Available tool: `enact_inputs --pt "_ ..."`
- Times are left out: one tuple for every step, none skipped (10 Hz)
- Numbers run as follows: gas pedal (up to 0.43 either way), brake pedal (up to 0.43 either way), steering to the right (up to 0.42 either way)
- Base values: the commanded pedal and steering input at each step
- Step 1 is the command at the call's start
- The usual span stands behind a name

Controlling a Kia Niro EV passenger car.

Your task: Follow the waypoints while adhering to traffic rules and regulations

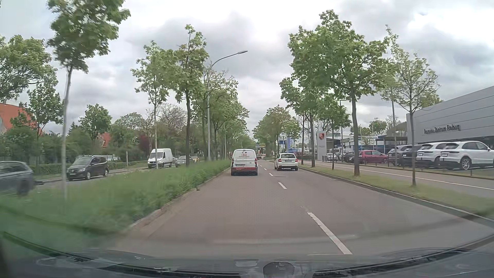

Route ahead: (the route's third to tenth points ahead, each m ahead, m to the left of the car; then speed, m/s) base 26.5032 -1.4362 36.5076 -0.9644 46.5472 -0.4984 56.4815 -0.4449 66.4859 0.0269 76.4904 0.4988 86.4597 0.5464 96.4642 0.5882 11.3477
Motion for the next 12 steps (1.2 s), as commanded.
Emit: enact_inputs --pt "0.087 0.0 -0.006" --pt "0.079 0.0 -0.006" --pt "0.067 0.0 -0.006" --pt "0.067 0.0 -0.006" --pt "0.067 0.0 -0.005" --pt "0.067 0.0 -0.005" --pt "0.067 0.0 -0.005" --pt "0.067 0.0 -0.005" --pt "0.067 0.0 -0.005" --pt "0.067 0.0 -0.005" --pt "0.067 0.0 -0.005" --pt "0.067 0.0 -0.005"
